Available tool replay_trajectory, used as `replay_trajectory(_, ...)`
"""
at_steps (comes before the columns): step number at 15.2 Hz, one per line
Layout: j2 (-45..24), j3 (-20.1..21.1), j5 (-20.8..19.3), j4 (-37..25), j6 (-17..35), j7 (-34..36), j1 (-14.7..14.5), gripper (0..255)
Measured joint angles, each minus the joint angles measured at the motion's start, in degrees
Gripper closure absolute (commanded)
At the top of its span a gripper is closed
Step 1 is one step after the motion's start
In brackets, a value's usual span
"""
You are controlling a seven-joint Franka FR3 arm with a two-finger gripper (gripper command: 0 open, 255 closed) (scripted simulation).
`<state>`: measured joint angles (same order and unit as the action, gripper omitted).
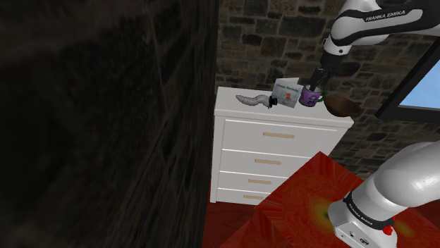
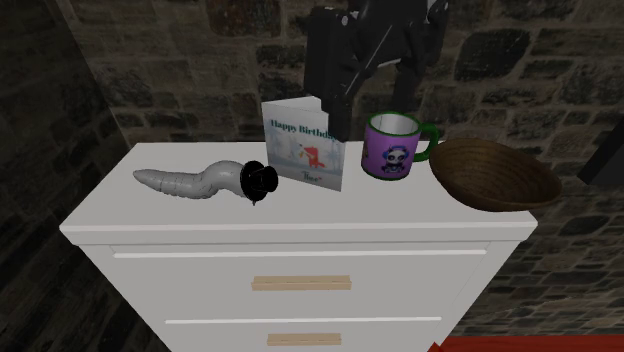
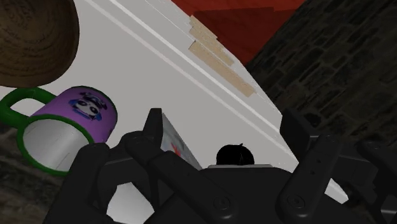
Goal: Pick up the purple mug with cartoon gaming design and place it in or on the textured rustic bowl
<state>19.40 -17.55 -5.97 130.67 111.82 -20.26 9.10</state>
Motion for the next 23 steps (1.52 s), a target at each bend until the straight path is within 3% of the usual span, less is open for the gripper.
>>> replay_trajectory(6,-11.06,-5.15,2.68,-7.15,3.98,-7.92,1.26,0)
replay_trajectory(15,-30.6,-9.55,12.07,-23.37,5.7,-21.09,6.06,0)
replay_trajectory(19,-39.98,-9.43,16.7,-32.76,4.68,-25.84,10.01,0)
replay_trajectory(22,-41.5,-8.9,18.63,-38.01,-5.54,-27.83,11.82,0)
replay_trajectory(23,-42.38,-9.01,18.72,-36.97,-4.46,-27.79,11.75,0)
